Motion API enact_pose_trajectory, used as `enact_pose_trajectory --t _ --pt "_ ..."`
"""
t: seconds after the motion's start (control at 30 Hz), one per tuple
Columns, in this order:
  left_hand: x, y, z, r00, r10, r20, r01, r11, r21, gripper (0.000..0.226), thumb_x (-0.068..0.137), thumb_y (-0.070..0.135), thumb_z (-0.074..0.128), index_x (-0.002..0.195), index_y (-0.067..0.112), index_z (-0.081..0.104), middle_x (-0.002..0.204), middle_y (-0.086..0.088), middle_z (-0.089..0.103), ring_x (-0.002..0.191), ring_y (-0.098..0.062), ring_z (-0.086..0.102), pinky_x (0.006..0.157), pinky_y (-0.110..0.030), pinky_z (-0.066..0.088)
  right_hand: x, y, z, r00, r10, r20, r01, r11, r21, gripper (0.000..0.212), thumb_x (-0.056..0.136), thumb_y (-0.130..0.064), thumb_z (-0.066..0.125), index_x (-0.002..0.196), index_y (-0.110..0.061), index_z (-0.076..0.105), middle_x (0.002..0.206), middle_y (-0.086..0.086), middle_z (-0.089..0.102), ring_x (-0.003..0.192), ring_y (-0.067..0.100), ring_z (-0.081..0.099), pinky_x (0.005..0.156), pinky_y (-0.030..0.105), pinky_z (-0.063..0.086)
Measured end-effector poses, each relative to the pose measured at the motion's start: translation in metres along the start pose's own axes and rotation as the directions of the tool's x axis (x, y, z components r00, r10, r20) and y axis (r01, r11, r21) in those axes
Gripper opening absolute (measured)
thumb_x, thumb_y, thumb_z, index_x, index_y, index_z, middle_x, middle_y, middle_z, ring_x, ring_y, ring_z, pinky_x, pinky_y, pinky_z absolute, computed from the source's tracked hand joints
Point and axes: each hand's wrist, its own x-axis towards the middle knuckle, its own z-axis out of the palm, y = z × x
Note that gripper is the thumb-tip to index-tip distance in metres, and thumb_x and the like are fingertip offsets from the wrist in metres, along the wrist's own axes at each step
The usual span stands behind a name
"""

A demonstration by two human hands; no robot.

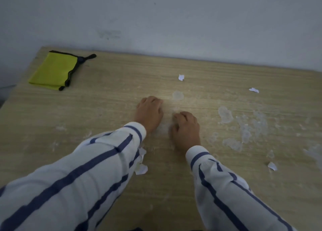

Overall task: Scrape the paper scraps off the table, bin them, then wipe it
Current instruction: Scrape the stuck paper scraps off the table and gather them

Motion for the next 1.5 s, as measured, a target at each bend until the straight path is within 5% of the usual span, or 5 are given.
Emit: enact_pose_trajectory --t 0.4,0.53,0.8,1.17,1.5 --pt "0.129 0.052 0.018 0.990 0.102 0.101 -0.120 0.975 0.187 0.051 0.091 0.011 0.044 0.140 0.023 0.033 0.151 -0.001 0.026 0.123 -0.034 0.037 0.098 -0.045 0.036 0.035 0.018 -0.007 0.997 0.045 -0.059 -0.045 0.999 -0.003 0.034 0.082 -0.014 0.052 0.116 -0.008 0.059 0.127 0.012 0.052 0.119 0.031 0.043 0.102 0.039 0.031" --pt "0.144 0.049 0.023 0.967 0.208 0.147 -0.246 0.913 0.326 0.030 0.089 0.004 0.044 0.113 0.010 0.061 0.122 -0.011 0.056 0.109 -0.033 0.047 0.090 -0.046 0.044 0.036 0.025 -0.004 0.997 0.014 -0.082 -0.014 1.000 -0.006 0.033 0.083 -0.014 0.057 0.114 -0.003 0.061 0.123 0.016 0.055 0.116 0.034 0.047 0.101 0.042 0.035" --pt "0.078 0.016 0.000 0.985 0.142 0.097 -0.138 0.989 -0.051 0.018 0.088 0.013 0.053 0.098 0.009 0.067 0.100 -0.011 0.062 0.093 -0.028 0.057 0.079 -0.030 0.039 0.022 0.032 -0.008 0.996 0.069 -0.053 -0.070 0.997 -0.015 0.033 0.085 -0.020 0.052 0.115 -0.008 0.060 0.126 0.012 0.054 0.120 0.030 0.043 0.104 0.040 0.028" --pt "-0.072 -0.035 -0.035 0.991 -0.021 0.133 0.040 0.989 -0.142 0.015 0.091 0.018 0.057 0.100 0.014 0.068 0.085 0.005 0.054 0.076 -0.004 0.047 0.066 -0.009 0.033 -0.029 0.006 0.007 0.997 -0.066 0.035 0.069 0.991 -0.110 0.035 0.087 -0.028 0.043 0.114 -0.013 0.058 0.126 0.010 0.054 0.122 0.030 0.045 0.104 0.044 0.031" --pt "-0.110 -0.040 -0.028 0.978 0.079 0.194 -0.053 0.989 -0.137 0.032 0.095 0.029 0.044 0.101 0.008 0.068 0.096 -0.007 0.064 0.091 -0.022 0.056 0.083 -0.027 0.041 -0.061 -0.007 0.014 0.997 -0.058 0.044 0.064 0.989 -0.130 0.036 0.086 -0.030 0.039 0.107 -0.011 0.062 0.119 0.013 0.059 0.114 0.034 0.052 0.096 0.047 0.039"
